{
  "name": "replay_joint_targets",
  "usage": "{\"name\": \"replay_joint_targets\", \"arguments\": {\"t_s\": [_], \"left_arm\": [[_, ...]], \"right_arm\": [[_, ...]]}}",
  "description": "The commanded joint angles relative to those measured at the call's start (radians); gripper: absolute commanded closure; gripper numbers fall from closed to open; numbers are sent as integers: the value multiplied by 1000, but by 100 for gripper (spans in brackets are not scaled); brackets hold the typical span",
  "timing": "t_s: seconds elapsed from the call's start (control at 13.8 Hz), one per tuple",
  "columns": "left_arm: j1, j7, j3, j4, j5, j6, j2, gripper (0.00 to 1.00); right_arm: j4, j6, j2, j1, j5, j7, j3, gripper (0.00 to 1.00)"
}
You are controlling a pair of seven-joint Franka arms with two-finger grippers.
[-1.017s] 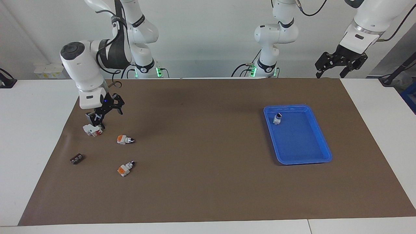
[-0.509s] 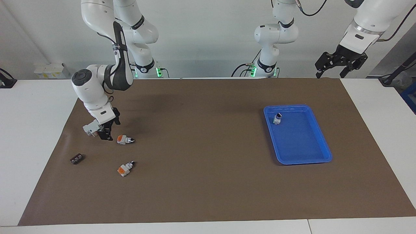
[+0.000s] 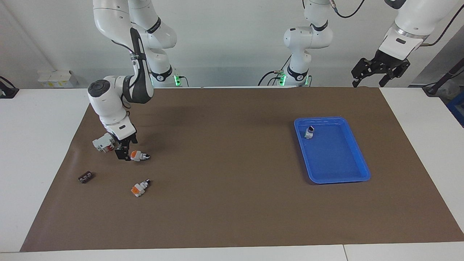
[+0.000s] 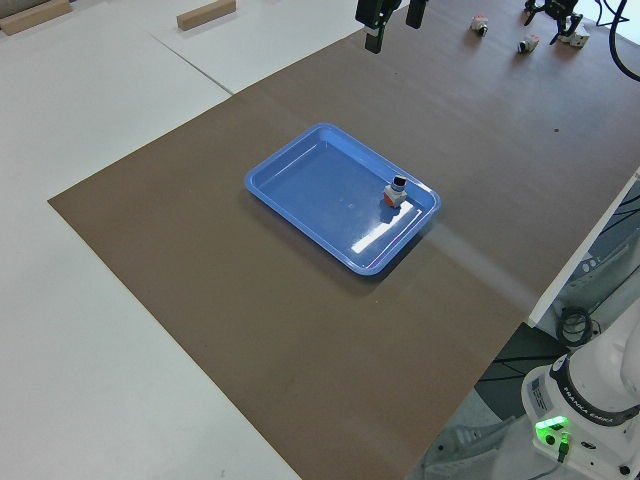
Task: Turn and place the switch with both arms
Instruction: 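Reach the right gripper to the white-and-orange switch and grasp it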
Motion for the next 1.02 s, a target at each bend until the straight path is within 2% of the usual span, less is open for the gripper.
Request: {"name": "replay_joint_targets", "arguments": {"t_s": [0.0,0.36,0.58,0.73,0.8,0.87,0.94], "left_arm": [[4,2,-3,-31,13,12,-26,0],[4,2,-3,-31,13,12,-26,0],[4,2,-3,-31,13,10,-26,0],[4,2,-3,-31,13,10,-26,0],[4,2,-3,-31,13,12,-26,0],[4,2,-3,-31,13,12,-26,0],[4,2,-3,-31,13,10,-26,0]], "right_arm": [[-29,61,21,-4,23,-46,3,1],[-40,83,30,-5,23,-38,3,8],[-43,103,35,-4,23,-37,3,18],[-43,101,35,6,23,-35,4,33],[-43,101,36,18,23,-34,4,49],[-43,101,36,21,23,-31,4,73],[-43,101,36,21,23,-22,4,85]]}}
